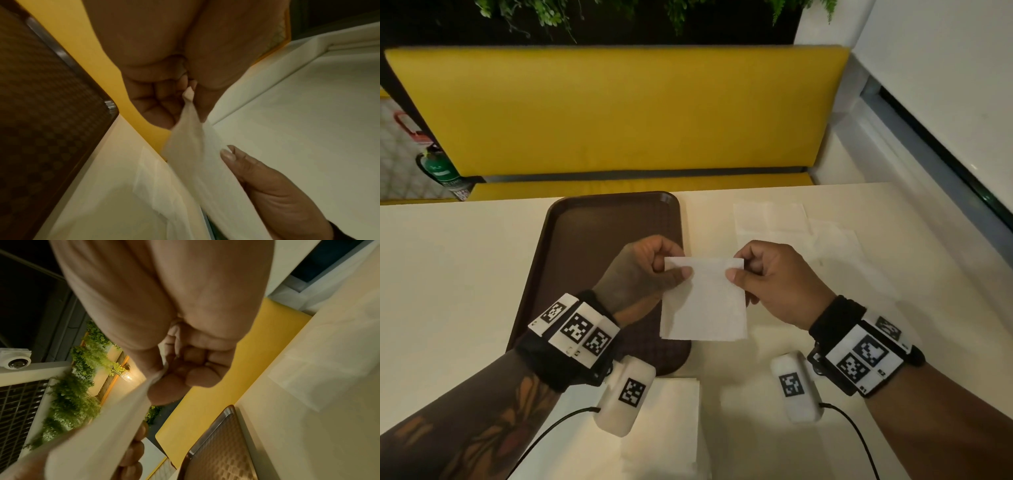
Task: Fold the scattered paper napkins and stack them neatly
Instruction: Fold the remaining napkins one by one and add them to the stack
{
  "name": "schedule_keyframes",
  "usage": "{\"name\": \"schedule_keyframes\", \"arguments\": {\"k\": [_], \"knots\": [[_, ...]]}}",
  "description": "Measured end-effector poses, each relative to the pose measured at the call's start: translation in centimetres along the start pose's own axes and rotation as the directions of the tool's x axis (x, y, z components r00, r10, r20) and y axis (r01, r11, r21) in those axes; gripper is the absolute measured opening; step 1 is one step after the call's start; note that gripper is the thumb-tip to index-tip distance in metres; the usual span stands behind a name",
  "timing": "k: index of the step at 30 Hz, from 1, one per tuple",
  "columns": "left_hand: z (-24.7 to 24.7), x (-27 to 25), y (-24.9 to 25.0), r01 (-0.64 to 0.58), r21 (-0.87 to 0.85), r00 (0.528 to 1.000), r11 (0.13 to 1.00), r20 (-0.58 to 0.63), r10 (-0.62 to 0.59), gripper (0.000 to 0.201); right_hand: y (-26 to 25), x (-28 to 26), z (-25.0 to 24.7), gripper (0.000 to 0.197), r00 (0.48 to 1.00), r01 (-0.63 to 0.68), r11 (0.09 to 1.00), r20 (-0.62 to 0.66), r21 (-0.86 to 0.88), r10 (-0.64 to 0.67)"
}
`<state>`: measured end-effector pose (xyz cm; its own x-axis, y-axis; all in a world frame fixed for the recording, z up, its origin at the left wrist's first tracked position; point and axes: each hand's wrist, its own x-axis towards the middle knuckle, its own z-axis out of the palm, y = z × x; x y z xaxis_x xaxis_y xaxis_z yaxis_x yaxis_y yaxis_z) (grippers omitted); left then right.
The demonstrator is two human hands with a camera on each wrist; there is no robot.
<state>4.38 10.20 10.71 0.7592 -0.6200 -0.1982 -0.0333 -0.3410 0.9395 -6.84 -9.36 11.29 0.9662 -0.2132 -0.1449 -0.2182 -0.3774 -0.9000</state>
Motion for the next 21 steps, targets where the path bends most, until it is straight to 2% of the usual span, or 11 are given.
{"name": "schedule_keyframes", "arguments": {"k": [5, 11, 14, 18, 21], "knots": [[-1.3, -2.0, -1.6, 0.083, 0.178, 0.994, 0.98, 0.054, -0.094, 0.031, -0.3, -0.9, 1.9, 0.007, 0.974, -0.087, 0.995, 0.208, -0.044, 0.094], [-2.0, -6.1, -5.4, 0.22, 0.287, 0.951, 0.932, 0.151, -0.271, 0.033, 1.0, -3.2, 6.3, 0.012, 0.905, -0.119, 0.974, 0.382, -0.194, 0.186], [-1.4, -7.8, -7.5, 0.239, 0.365, 0.939, 0.9, 0.149, -0.31, 0.032, 2.4, -4.1, 8.7, 0.014, 0.895, -0.092, 0.949, 0.392, -0.302, 0.212], [0.4, -9.0, -10.2, 0.241, 0.514, 0.951, 0.823, 0.042, -0.305, 0.032, 4.3, -4.9, 11.0, 0.019, 0.913, -0.041, 0.895, 0.348, -0.443, 0.214], [1.8, -9.6, -11.0, 0.24, 0.601, 0.958, 0.763, -0.02, -0.286, 0.037, 5.4, -5.4, 12.1, 0.025, 0.915, -0.065, 0.852, 0.309, -0.52, 0.258]]}}
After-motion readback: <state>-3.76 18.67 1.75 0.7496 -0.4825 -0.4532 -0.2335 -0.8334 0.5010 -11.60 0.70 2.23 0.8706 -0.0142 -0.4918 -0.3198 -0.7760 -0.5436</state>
